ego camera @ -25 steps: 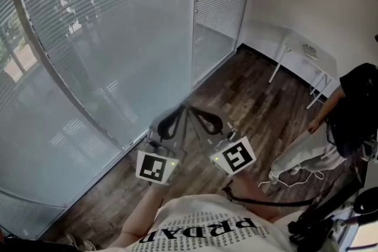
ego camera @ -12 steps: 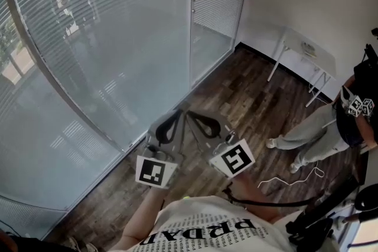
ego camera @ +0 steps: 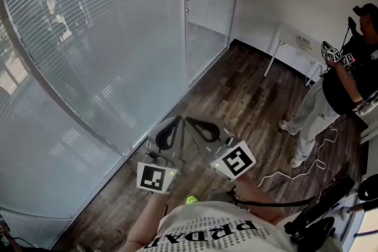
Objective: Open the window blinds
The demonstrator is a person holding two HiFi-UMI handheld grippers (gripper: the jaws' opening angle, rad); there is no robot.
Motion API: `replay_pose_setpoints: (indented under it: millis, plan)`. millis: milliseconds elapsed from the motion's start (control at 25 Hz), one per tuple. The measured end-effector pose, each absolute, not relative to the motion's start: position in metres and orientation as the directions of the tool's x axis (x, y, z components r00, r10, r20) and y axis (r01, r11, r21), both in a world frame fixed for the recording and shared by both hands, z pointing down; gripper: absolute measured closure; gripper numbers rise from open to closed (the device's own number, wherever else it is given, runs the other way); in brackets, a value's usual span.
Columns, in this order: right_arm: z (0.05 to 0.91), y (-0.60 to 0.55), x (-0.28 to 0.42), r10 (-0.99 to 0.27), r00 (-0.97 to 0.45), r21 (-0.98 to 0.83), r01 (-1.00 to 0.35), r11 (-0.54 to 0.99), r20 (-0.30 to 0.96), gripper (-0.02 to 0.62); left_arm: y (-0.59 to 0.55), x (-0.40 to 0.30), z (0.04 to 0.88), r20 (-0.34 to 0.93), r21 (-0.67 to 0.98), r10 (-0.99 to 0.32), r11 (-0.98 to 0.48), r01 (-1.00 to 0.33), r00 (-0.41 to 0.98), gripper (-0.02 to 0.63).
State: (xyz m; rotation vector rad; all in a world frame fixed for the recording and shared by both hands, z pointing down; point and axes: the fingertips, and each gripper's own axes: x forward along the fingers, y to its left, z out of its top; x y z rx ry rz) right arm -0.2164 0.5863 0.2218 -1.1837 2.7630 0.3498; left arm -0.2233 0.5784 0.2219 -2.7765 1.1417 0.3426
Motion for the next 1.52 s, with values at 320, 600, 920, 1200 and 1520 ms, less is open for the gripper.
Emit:
replay_pose_setpoints:
  millis: [320, 600, 920, 1200, 1520]
  plan:
    - [0.217, 0.556, -0.217, -0.722, -0.674, 0.157, -0.739, 0.655, -0.158, 0.591, 0.548, -0.222, 0.217, -0.221, -0.001, -0.637, -0.757, -0.653, 0.739, 0.614]
    - [0.229, 0.537, -0.169, -0.710, -0.680, 0.148, -0.733, 0.664, -0.186, 0.591, 0.529, -0.175, 0.230, -0.213, -0.008, -0.658, -0.739, -0.674, 0.723, 0.614]
    - [0.235, 0.492, -0.141, -0.674, -0.713, 0.142, -0.700, 0.700, -0.193, 0.591, 0.484, -0.147, 0.238, -0.217, -0.007, -0.694, -0.702, -0.712, 0.686, 0.614]
    - [0.252, 0.461, -0.122, -0.629, -0.750, 0.155, -0.660, 0.735, -0.205, 0.591, 0.454, -0.128, 0.255, -0.250, -0.023, -0.728, -0.654, -0.756, 0.638, 0.614]
    - [0.258, 0.418, -0.082, -0.602, -0.772, 0.119, -0.629, 0.768, -0.204, 0.591, 0.409, -0.088, 0.264, -0.198, -0.039, -0.765, -0.619, -0.784, 0.613, 0.614]
